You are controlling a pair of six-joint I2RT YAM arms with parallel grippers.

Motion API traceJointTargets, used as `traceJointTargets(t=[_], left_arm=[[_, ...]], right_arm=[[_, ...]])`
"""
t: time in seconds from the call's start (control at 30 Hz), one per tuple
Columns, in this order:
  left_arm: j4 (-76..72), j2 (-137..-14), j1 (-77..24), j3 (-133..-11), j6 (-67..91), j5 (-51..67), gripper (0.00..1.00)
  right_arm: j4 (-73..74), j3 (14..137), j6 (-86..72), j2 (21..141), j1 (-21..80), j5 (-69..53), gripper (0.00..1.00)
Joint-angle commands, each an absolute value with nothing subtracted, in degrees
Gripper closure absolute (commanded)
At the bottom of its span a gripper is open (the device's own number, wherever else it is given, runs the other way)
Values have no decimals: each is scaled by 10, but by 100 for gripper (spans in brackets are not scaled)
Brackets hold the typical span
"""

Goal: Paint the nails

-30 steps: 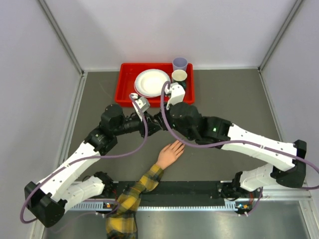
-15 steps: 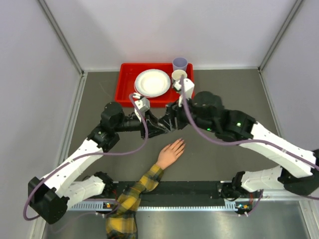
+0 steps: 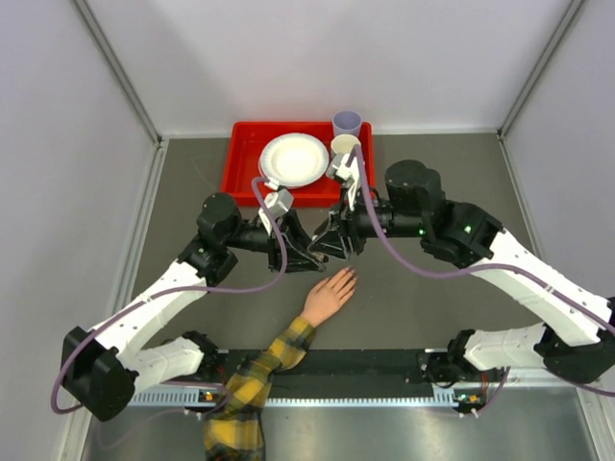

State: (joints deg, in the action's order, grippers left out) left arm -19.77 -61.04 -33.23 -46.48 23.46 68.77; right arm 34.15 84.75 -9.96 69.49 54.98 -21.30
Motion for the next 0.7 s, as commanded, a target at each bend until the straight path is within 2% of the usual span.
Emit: traceJointTargets(t=[0.0,0.07,0.17,0.23,0.27,0.4,0.43,0.5,0.53,0.67], left_arm=[[-233,-610,-330,-475,243,714,100],[-229,-609,-330,-476,238,712,100],[-217,-606,-331,-477,229,705,100],[-203,-601,-330,-479,217,679,100],[-190,-599,-330,-482,194,666,100],[-79,-585,-329,-496,121,537,100],[-63,-576,-329,-497,110,455,100],[-41,-564,-328,-496,86,377,100],[-33,-551,-327,-493,83,310,100],[-42,-522,-323,-474,75,241,100]], right_arm=[[336,870,-77,708,541,-275,66],[337,874,-75,710,539,-281,70],[344,875,-67,714,538,-292,81],[349,872,-64,715,538,-296,95],[349,869,-66,715,539,-292,99],[323,843,-105,708,552,-223,100],[319,831,-114,706,565,-141,100],[311,825,-133,706,614,-3,100],[315,831,-148,712,667,186,100],[378,876,-320,770,742,410,100]])
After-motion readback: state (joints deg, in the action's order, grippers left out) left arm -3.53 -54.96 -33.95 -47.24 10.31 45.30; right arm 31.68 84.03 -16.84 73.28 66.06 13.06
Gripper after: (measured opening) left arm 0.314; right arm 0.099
